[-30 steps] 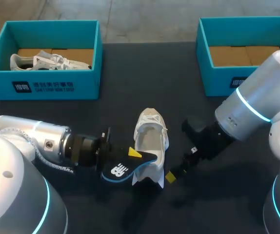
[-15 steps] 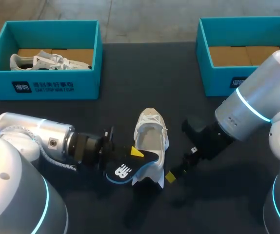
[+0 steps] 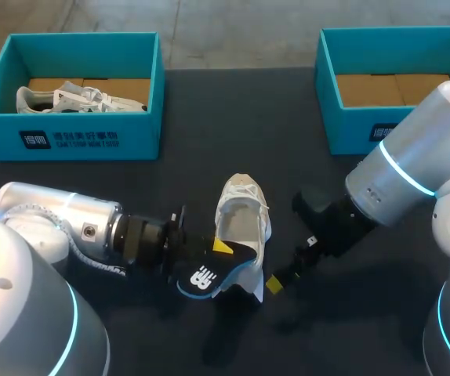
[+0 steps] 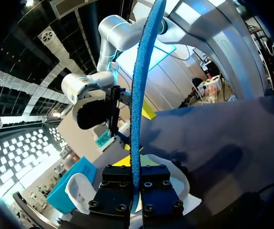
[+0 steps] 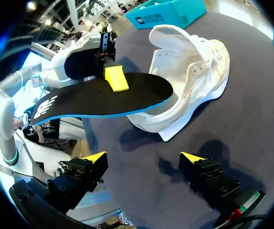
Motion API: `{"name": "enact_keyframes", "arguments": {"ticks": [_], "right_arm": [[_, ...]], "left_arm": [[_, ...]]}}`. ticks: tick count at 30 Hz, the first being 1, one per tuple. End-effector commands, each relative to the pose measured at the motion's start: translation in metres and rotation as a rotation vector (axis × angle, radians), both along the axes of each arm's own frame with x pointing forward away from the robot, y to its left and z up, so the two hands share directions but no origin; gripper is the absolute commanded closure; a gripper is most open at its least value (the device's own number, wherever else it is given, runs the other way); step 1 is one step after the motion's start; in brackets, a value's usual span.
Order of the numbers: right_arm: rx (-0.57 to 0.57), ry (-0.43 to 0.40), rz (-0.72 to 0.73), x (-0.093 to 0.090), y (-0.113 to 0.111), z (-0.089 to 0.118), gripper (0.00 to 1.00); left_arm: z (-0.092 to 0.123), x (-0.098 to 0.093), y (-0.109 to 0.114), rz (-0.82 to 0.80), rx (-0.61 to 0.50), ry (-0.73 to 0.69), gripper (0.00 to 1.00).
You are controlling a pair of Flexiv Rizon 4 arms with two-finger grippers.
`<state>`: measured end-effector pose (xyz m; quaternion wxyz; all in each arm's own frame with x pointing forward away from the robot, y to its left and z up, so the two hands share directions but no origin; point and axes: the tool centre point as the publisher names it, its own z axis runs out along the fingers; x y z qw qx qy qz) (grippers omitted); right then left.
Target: Take the shoe out of the shoebox, open the shoe tongue, remove and reinsert the insole, then place the shoe into the shoebox
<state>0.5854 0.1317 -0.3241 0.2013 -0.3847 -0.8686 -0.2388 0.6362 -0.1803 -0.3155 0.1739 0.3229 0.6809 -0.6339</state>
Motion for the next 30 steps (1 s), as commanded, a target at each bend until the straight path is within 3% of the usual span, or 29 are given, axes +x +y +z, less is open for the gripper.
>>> {"name": "enact_keyframes", "arguments": {"ticks": [1,30], "right_arm": [[-0.005,-0.003,-0.003,-0.001,0.002,-0.001,0.0],[-0.005,-0.003,-0.003,-0.001,0.002,-0.001,0.0]], "left_arm": [[-0.003,0.001,-0.003,0.012,0.004,-0.005,1.0],[-0.015,0.013,-0.007,0.03,-0.014,0.034,1.0]]}}
